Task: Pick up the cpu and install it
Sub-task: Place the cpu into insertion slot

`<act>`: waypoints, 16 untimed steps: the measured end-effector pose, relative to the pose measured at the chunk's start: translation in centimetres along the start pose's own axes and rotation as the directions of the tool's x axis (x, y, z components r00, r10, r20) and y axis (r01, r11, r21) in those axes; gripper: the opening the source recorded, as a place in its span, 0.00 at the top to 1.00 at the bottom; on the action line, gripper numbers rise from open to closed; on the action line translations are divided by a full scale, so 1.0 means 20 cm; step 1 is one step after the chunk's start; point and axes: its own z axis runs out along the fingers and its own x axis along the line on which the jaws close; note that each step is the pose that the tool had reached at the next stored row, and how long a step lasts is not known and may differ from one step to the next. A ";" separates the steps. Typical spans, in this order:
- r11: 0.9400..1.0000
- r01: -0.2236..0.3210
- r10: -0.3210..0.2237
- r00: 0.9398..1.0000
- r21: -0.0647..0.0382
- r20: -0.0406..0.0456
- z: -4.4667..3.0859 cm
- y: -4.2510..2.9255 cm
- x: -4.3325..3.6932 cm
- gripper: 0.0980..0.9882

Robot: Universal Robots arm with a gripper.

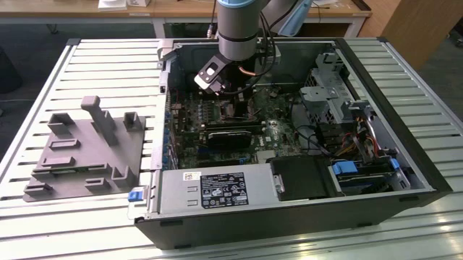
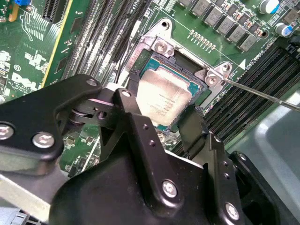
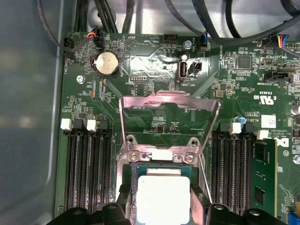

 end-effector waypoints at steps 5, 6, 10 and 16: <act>1.000 -0.001 0.001 1.000 0.000 -0.005 0.008 -0.001 0.002 0.43; 1.000 -0.001 0.001 1.000 0.000 -0.005 0.008 -0.001 0.002 0.43; 1.000 0.001 -0.001 1.000 0.000 -0.004 -0.001 -0.001 0.002 0.43; 1.000 0.002 -0.002 1.000 0.000 -0.005 -0.007 0.000 0.002 0.43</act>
